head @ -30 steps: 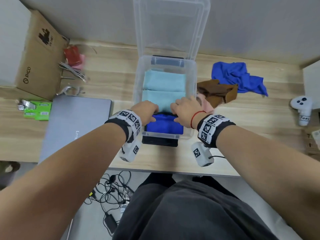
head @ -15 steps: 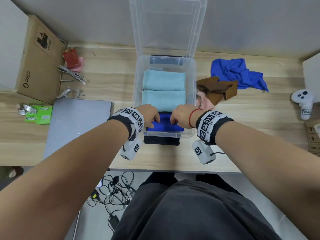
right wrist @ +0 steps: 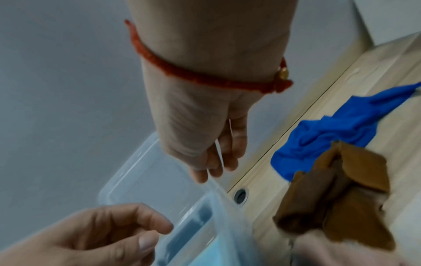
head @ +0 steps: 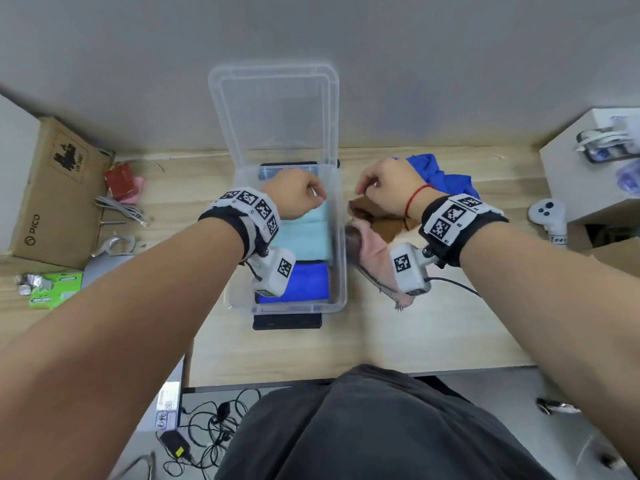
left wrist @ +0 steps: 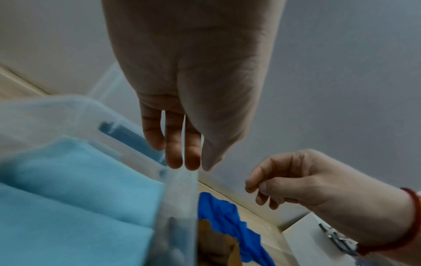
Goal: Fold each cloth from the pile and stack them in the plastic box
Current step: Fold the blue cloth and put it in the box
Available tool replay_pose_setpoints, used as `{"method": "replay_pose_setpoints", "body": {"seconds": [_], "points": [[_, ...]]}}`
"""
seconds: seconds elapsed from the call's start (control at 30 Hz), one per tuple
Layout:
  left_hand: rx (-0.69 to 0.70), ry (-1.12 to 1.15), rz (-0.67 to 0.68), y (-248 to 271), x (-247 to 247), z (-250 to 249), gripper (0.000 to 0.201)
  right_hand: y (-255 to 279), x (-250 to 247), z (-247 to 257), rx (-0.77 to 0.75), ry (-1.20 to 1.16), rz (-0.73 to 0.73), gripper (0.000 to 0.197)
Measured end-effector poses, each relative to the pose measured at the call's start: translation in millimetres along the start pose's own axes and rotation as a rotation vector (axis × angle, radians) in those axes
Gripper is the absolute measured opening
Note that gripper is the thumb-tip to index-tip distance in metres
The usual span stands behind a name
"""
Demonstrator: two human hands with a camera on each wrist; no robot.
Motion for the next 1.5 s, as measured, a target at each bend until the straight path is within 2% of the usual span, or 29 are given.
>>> {"method": "replay_pose_setpoints", "body": {"seconds": [0.13,0.2,0.33,0.53,0.67,0.73,0.83,0.97,1.03,1.1,1.17,1.2,1.3,1.37,1.4,1.5], "points": [[-0.018,0.203,-0.069,-29,21,-64,0.017,15,-26,-75,0.171,0.025,-0.165,0.033],[-0.009,0.204,-0.088,-42,39,-86,0.022,24,-26,-108,0.230,0.053,-0.168,0.037],[0.043,0.101,-0.026,-71,86,-124,0.030,51,-11,-174,0.361,0.026,0.003,0.051],[0.025,-0.182,0.202,-106,152,-144,0.055,72,17,-239,0.362,-0.006,0.232,0.058],[-0.008,-0.333,0.272,-113,176,-146,0.061,67,26,-258,0.265,-0.009,0.288,0.060],[-0.016,-0.423,0.250,-114,181,-143,0.061,60,30,-259,0.240,-0.019,0.324,0.061],[-0.017,-0.524,0.167,-119,176,-139,0.050,46,35,-262,0.234,0.011,0.357,0.062],[-0.148,-0.651,0.103,-121,161,-130,0.036,37,27,-262,0.265,0.065,0.233,0.032],[-0.232,-0.666,0.095,-121,154,-127,0.033,37,22,-262,0.288,0.014,0.179,0.027],[-0.264,-0.616,0.062,-123,149,-130,0.031,37,19,-260,0.335,-0.092,0.100,0.039],[-0.211,-0.519,0.005,-126,144,-139,0.033,34,14,-255,0.356,-0.152,0.072,0.047],[-0.162,-0.460,-0.002,-128,142,-145,0.036,33,10,-251,0.354,-0.163,0.083,0.045],[-0.019,-0.273,0.050,-129,137,-170,0.056,26,-11,-233,0.293,-0.261,0.052,0.014],[0.024,-0.106,0.067,-123,132,-187,0.066,23,-25,-220,0.240,-0.395,0.011,0.018],[0.034,0.005,0.050,-120,128,-194,0.062,23,-32,-215,0.213,-0.478,-0.018,0.020],[-0.031,0.238,-0.058,-114,114,-199,0.030,30,-53,-203,0.151,-0.735,-0.128,0.027]]}}
Point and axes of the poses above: each hand's wrist, its own y-axis away from the middle knuckle, its own x-axis out of the palm, z = x × y, the point moved 1 cm from there along -y, towards the middle knuckle, and after that the axes turned 14 degrees about -x, right-handed, at the moved point
